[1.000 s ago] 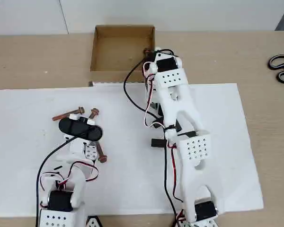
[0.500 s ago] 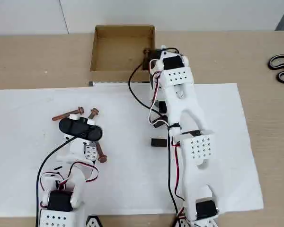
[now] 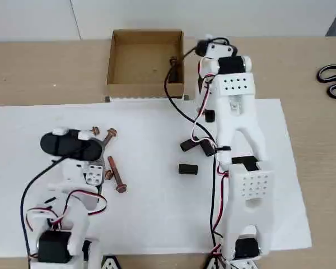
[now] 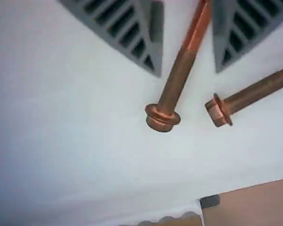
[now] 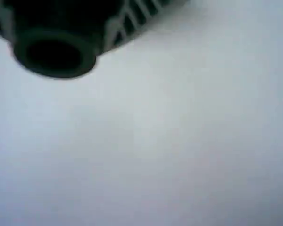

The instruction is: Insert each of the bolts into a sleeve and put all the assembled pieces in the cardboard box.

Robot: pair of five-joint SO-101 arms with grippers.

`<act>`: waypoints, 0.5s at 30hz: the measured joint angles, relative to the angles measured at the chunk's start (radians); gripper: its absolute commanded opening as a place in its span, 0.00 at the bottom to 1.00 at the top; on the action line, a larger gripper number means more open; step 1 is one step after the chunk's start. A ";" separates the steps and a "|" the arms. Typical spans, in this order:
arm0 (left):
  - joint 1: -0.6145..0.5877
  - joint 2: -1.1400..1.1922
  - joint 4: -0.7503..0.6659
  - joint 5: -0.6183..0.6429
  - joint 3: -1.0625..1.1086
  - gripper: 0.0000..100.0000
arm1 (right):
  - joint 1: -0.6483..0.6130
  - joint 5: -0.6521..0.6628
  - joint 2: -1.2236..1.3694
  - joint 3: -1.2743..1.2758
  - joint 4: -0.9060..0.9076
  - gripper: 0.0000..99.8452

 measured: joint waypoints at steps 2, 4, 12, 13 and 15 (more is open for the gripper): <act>0.000 0.115 0.000 0.000 -0.095 0.07 | 0.026 0.026 0.000 0.048 0.000 0.00; 0.000 0.265 0.006 0.000 -0.209 0.07 | 0.054 0.049 0.000 0.078 0.000 0.00; 0.000 0.861 0.144 -0.120 -0.678 0.07 | 0.129 0.160 0.000 0.094 -0.002 0.00; 0.000 0.927 0.169 -0.126 -0.726 0.07 | 0.138 0.176 0.000 0.094 -0.002 0.00; -0.008 1.046 0.209 -0.137 -0.810 0.07 | 0.160 0.212 0.000 0.094 -0.002 0.00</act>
